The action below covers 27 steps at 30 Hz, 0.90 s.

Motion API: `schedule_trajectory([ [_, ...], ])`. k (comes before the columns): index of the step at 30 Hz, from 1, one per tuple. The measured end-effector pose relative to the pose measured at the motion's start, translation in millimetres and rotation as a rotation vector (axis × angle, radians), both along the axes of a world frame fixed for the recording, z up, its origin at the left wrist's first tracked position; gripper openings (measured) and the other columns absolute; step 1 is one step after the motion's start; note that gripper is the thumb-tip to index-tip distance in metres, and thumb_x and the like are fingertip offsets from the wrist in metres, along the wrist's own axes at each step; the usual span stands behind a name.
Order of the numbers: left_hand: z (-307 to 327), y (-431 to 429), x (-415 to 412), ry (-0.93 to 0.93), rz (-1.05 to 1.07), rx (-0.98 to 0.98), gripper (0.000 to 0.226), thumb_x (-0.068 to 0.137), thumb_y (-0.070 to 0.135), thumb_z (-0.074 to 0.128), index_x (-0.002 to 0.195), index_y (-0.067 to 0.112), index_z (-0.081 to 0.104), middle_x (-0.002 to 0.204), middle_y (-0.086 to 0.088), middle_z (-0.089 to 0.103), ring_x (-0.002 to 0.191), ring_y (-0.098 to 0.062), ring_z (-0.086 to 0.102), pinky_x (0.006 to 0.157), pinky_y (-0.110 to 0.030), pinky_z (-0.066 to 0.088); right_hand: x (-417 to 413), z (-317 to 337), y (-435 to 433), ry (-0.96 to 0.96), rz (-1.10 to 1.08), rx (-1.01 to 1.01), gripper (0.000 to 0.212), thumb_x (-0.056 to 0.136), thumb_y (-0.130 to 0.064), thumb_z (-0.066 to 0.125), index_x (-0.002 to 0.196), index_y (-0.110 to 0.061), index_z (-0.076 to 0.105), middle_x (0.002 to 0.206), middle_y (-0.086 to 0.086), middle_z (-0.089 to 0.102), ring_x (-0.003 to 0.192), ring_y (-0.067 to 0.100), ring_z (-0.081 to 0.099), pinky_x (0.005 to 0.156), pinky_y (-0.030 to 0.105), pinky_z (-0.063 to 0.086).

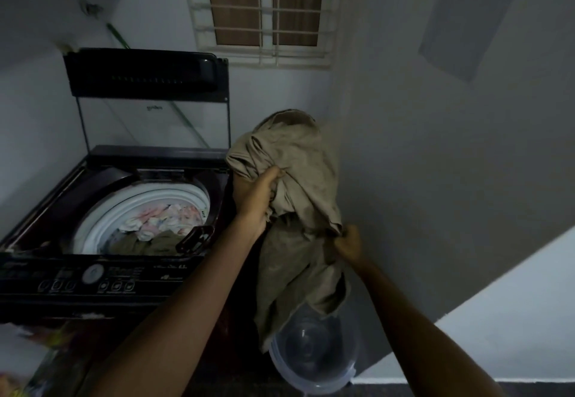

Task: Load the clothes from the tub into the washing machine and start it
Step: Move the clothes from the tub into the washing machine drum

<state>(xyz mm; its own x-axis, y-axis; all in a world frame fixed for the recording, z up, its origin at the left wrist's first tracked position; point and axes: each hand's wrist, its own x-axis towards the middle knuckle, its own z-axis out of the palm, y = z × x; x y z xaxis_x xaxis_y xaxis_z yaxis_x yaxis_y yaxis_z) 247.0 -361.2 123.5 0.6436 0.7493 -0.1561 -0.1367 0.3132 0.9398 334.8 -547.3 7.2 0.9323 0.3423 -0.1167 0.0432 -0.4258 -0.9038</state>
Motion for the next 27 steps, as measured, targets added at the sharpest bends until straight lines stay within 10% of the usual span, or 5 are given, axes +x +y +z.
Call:
schedule_trajectory([
  [6, -3, 33, -21, 0.437, 0.111, 0.789, 0.083, 0.060, 0.046, 0.082, 0.126, 0.014, 0.044, 0.124, -0.014, 0.059, 0.110, -0.033, 0.059, 0.090, -0.041, 0.050, 17, 73, -25, -0.262, -0.100, 0.114, 0.029, 0.084, -0.003, 0.049, 0.105, 0.003, 0.068, 0.101, 0.016, 0.069, 0.093, 0.017, 0.060, 0.067, 0.019, 0.044],
  [13, -4, -12, -1, 0.400, -0.196, 0.994, 0.098, 0.058, 0.048, 0.085, 0.137, 0.017, 0.035, 0.135, -0.011, 0.049, 0.120, -0.035, 0.053, 0.093, -0.046, 0.048, 4, 129, 36, -0.466, 0.013, -0.033, 0.029, 0.082, -0.037, 0.050, 0.094, -0.019, 0.069, 0.097, 0.009, 0.072, 0.093, 0.028, 0.067, 0.074, 0.039, 0.053],
  [17, -19, -8, 3, 0.345, -0.517, 0.895, 0.137, 0.038, 0.061, 0.082, 0.146, 0.036, 0.001, 0.151, -0.001, 0.016, 0.142, -0.028, 0.024, 0.112, -0.051, 0.034, 4, 138, 40, -0.307, 0.054, 0.019, 0.035, 0.090, -0.050, 0.049, 0.096, -0.022, 0.070, 0.091, -0.002, 0.073, 0.090, 0.019, 0.068, 0.080, 0.042, 0.056],
  [20, -24, -11, 1, 0.374, -0.555, 0.933, 0.158, 0.027, 0.076, 0.080, 0.148, 0.035, -0.013, 0.155, 0.005, 0.001, 0.147, -0.025, 0.007, 0.118, -0.050, 0.022, -1, 147, 34, -0.133, 0.173, 0.147, 0.023, 0.090, -0.007, 0.049, 0.097, -0.013, 0.071, 0.093, 0.003, 0.073, 0.092, 0.021, 0.068, 0.083, 0.039, 0.058],
  [27, -25, -22, 7, 0.308, -0.090, 1.012, 0.114, 0.043, 0.064, 0.076, 0.139, 0.019, 0.035, 0.133, -0.006, 0.049, 0.122, -0.029, 0.049, 0.096, -0.048, 0.046, -17, 165, 38, 0.275, 0.305, 0.358, 0.036, 0.070, -0.004, 0.045, 0.100, 0.012, 0.059, 0.088, 0.012, 0.057, 0.069, 0.020, 0.058, 0.053, 0.018, 0.048],
])
